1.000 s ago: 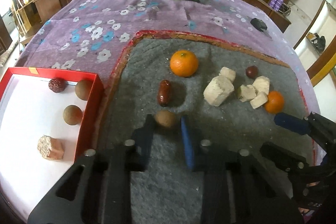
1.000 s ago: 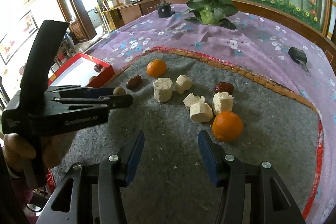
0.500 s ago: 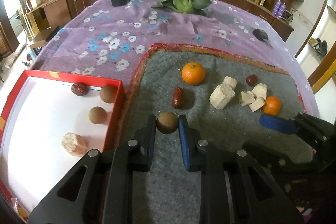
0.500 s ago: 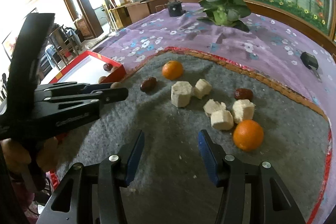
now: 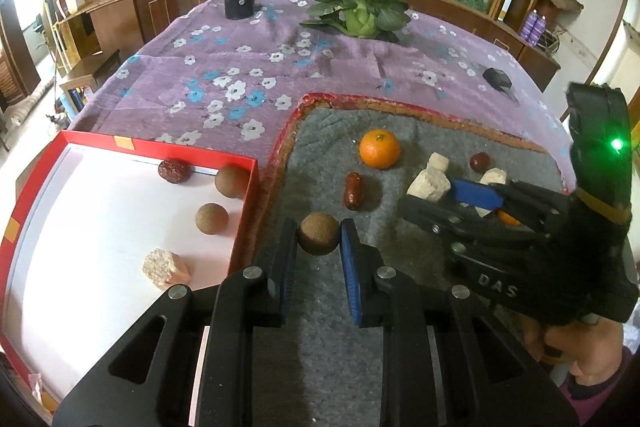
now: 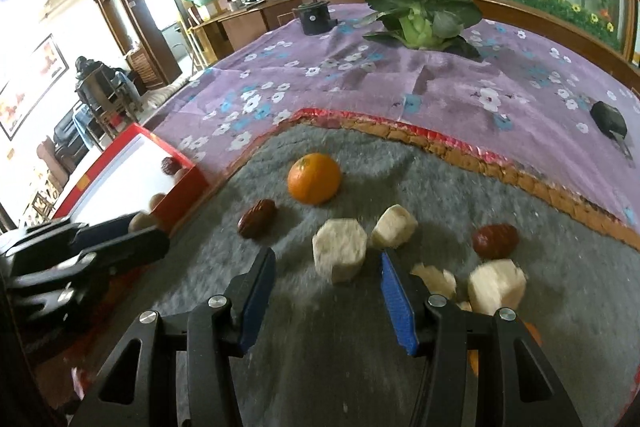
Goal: Organize fruits
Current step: 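Grasp another brown round fruit with the left gripper while the right grasps a white cube, then carry the brown fruit and white cube into the tray and open both grippers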
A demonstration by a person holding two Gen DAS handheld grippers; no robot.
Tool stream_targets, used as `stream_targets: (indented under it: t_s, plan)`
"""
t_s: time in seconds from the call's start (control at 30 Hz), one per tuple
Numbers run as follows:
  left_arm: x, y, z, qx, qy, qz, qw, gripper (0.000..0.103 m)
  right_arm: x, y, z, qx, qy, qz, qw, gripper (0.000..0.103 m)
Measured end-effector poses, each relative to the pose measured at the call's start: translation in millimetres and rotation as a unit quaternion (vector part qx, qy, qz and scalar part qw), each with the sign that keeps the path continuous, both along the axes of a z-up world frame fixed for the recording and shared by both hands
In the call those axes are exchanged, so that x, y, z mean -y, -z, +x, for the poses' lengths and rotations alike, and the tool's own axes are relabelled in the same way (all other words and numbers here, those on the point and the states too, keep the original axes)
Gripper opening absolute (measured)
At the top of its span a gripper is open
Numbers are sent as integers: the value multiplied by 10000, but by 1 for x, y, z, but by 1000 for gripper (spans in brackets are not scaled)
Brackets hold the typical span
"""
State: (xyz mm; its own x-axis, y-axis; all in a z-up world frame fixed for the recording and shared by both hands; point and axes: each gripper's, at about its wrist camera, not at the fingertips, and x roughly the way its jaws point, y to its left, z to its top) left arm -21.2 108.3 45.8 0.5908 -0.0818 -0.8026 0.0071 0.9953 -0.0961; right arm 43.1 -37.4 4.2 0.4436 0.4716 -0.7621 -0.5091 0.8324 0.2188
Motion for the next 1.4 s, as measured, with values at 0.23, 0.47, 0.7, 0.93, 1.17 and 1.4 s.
stream_targets:
  t_s: [0.23, 0.47, 0.7, 0.93, 1.17, 1.4]
  plan:
    - [-5, 1, -2, -21, -55, 26, 10000, 21, 9, -10, -11, 189, -42, -159, 9997, 26]
    - [-11, -3, -10, 30, -163, 59, 9998, 21, 12, -27, -34, 379, -145, -189, 9990, 26]
    - [-13, -8, -20, 82, -206, 102, 9997, 21, 10, -32, -53, 408, -223, -239, 9986, 26]
    - [-17, -12, -28, 141, -272, 186, 9994, 21, -1, -41, -69, 528, -421, -345, 9971, 26]
    - [-34, -15, -36, 152, -483, 223, 9985, 21, -20, -47, -80, 591, -694, -339, 9953, 26]
    - [-57, -15, -40, 146, -702, 206, 9972, 21, -49, -52, -88, 646, -1009, -380, 9921, 26]
